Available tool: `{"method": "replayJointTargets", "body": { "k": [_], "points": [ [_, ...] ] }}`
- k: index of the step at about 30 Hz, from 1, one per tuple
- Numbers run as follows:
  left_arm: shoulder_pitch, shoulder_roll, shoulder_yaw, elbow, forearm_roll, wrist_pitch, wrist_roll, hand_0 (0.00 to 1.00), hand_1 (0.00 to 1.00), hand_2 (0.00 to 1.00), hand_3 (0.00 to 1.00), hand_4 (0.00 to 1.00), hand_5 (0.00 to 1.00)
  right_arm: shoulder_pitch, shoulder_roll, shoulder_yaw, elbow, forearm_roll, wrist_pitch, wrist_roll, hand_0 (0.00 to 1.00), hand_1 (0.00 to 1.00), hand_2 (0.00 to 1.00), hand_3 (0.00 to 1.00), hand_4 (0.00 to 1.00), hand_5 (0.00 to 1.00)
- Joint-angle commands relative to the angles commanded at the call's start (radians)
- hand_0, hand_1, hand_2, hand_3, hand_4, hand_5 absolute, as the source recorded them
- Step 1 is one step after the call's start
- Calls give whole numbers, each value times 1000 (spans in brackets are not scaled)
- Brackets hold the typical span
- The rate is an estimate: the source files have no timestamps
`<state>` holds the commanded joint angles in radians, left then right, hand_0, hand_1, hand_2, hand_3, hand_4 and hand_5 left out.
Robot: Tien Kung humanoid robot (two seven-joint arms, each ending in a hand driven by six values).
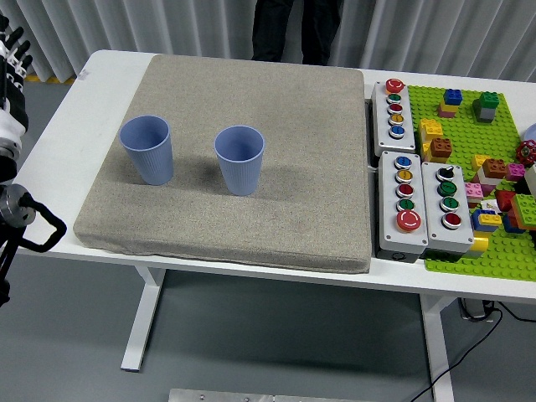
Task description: Pick cup pour cup place
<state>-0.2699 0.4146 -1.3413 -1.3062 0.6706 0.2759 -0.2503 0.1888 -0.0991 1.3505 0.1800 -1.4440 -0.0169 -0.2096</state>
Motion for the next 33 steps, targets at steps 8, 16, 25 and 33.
{"method": "replayJointTargets", "body": {
  "k": [8,16,25,33],
  "points": [
    [177,26,38,-125,31,0,3,903,877,916,932,861,593,-3,-2,22,0,-34,5,-2,689,659,585,590,2,59],
    [255,34,61,-177,107,-25,-1,903,884,947,975,775,342,-9,1,29,0,-49,9,-5,689,659,585,591,2,60],
    [237,7,86,-102,201,-107,10,959,929,998,998,736,153,-17,4,17,0,-47,10,-7,689,658,585,590,2,64],
    [230,-2,108,-86,238,-139,25,974,941,998,998,746,142,-17,5,16,0,-47,11,-7,689,658,585,590,2,66]
  ]
}}
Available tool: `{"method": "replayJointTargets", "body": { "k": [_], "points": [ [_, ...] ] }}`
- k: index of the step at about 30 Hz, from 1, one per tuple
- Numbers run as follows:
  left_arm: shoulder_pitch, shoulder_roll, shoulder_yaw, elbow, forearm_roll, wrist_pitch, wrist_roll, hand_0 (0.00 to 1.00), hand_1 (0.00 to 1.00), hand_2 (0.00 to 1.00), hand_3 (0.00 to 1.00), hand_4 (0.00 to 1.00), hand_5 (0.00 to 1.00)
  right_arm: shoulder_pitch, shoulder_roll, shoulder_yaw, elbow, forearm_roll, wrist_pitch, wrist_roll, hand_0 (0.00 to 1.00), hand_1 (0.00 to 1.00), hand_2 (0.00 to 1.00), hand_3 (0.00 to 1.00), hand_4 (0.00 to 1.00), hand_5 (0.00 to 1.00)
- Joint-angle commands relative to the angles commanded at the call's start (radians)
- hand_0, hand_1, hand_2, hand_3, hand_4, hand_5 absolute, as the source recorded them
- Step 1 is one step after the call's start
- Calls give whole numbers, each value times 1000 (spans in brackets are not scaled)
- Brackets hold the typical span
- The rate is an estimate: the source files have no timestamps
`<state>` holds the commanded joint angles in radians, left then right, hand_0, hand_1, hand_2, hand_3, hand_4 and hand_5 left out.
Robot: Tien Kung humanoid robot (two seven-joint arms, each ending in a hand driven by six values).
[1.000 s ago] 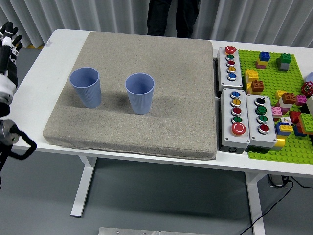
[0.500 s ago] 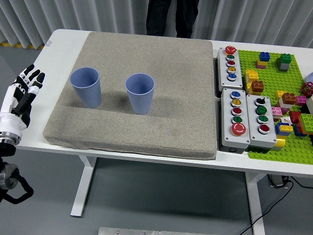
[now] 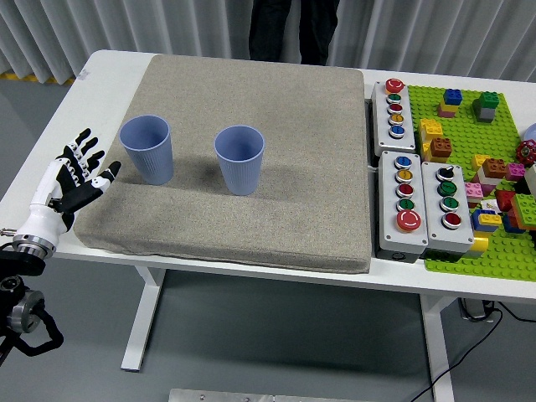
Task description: Pick cup pour cup place
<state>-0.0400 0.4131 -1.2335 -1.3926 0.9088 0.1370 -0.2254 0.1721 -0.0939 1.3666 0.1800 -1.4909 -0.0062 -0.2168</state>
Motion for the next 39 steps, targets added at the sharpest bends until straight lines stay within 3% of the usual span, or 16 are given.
{"method": "replayJointTargets", "body": {
  "k": [2,3,14,26,27,32,33,38,39],
  "points": [
    [-9,-3,8,6,8,0,2,974,941,998,998,746,142,3,0,1,0,2,0,0,689,658,585,590,2,66],
    [-12,-4,10,8,9,-1,2,981,948,998,998,599,7,4,0,1,0,3,0,0,689,658,585,590,2,67],
    [-37,-26,32,41,34,-5,9,984,952,998,998,589,2,10,0,-5,0,15,-3,1,689,659,585,590,2,64],
    [-64,-44,68,65,50,-6,15,986,954,998,998,642,2,18,0,-9,0,22,-4,2,689,659,585,590,2,62],
    [-65,-45,69,66,51,-6,15,986,955,998,998,730,73,18,0,-9,0,22,-4,2,689,658,583,589,2,62],
    [-69,-51,75,67,59,-6,14,986,955,998,998,730,73,17,0,-8,0,22,-4,1,689,658,583,589,2,62],
    [-69,-51,75,67,58,-6,14,987,957,998,998,915,317,17,1,-8,0,22,-4,1,689,659,583,589,2,61],
    [-71,-48,72,70,67,-14,20,987,957,998,998,915,317,20,0,-10,0,25,-5,2,689,659,583,589,2,61],
    [-72,-48,71,70,70,-14,21,988,960,998,998,998,454,20,0,-10,0,26,-5,2,689,659,583,589,2,60]
  ]
}}
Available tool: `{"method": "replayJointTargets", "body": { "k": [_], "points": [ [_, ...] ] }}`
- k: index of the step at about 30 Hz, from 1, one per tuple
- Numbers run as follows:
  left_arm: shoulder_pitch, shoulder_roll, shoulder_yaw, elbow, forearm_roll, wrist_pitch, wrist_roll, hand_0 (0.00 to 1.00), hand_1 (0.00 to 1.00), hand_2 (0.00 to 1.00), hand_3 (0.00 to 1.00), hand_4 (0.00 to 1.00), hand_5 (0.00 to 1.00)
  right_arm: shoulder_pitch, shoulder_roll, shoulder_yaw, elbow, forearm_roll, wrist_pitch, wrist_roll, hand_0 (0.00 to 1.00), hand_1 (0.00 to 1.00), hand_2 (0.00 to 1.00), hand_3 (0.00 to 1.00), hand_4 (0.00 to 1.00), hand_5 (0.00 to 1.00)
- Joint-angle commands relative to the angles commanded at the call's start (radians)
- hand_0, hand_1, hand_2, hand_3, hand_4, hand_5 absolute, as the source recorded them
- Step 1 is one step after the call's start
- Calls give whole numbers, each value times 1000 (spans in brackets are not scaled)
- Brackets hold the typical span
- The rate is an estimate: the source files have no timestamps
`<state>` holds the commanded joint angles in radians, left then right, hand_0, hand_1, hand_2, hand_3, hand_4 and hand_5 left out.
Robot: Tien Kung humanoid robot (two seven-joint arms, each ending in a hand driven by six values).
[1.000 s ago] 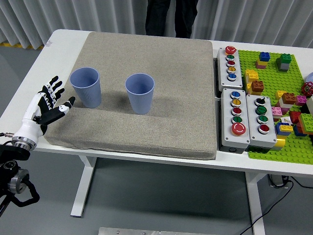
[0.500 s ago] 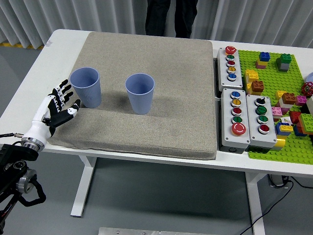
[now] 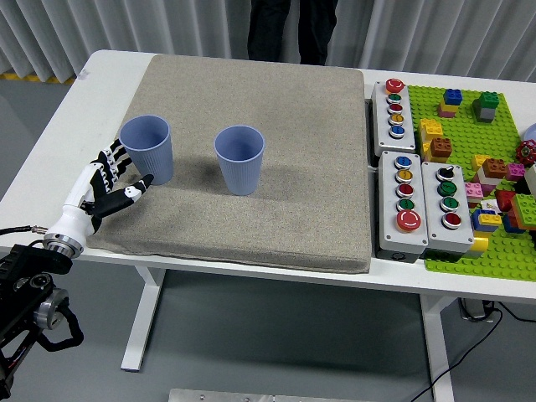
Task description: Pick cup pour cup place
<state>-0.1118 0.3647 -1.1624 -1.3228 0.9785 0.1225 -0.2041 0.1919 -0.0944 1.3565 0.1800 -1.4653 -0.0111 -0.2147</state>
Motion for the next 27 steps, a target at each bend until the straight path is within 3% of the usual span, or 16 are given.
{"method": "replayJointTargets", "body": {
  "k": [17,27],
  "points": [
    [-22,-8,17,26,45,7,17,989,965,998,998,998,446,-5,2,-4,0,0,1,-1,689,659,584,590,2,58],
    [-60,-22,28,67,62,30,21,996,967,998,998,998,434,-8,2,-4,0,1,1,-1,689,659,583,590,2,60]
  ]
}}
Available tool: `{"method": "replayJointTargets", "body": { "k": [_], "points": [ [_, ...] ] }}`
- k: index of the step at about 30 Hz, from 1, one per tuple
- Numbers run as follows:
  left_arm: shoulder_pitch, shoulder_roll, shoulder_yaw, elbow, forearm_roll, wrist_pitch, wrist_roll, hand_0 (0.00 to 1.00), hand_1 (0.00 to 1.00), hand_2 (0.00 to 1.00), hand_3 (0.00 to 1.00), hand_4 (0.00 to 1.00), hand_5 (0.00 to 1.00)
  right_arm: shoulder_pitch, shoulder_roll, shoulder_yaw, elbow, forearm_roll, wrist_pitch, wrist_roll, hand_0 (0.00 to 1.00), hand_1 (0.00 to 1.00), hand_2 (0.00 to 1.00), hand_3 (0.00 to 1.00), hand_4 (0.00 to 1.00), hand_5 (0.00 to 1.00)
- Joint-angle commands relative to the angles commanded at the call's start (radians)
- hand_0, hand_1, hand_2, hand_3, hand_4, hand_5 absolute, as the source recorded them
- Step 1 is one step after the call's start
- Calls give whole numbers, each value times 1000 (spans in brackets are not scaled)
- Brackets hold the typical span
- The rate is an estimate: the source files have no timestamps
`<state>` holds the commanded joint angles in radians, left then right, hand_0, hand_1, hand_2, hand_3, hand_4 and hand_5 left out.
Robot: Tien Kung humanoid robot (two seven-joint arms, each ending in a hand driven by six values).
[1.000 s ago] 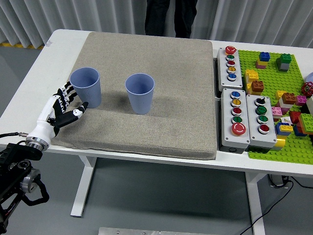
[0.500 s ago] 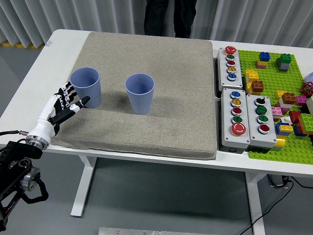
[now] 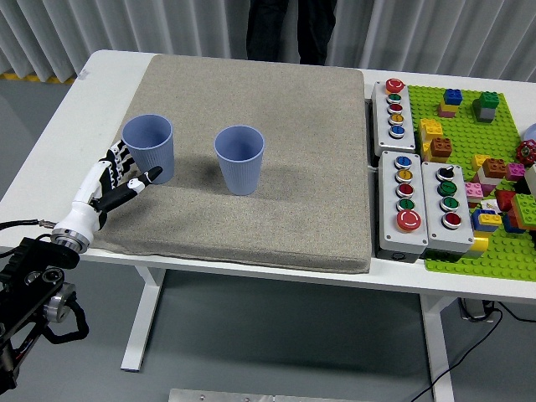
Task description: Pick cup pour cup place
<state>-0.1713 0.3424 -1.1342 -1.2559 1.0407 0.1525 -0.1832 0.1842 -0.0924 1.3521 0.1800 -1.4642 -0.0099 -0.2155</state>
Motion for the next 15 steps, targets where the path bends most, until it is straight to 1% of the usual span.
{"method": "replayJointTargets", "body": {
  "k": [10,15],
  "points": [
    [-33,-18,-2,41,5,9,2,996,967,998,998,998,427,4,-1,-3,0,9,-2,2,690,659,583,589,2,60],
    [-71,-47,10,80,13,13,2,996,967,998,998,998,426,9,-2,-6,0,13,-2,2,689,659,583,589,2,60]
  ]
}}
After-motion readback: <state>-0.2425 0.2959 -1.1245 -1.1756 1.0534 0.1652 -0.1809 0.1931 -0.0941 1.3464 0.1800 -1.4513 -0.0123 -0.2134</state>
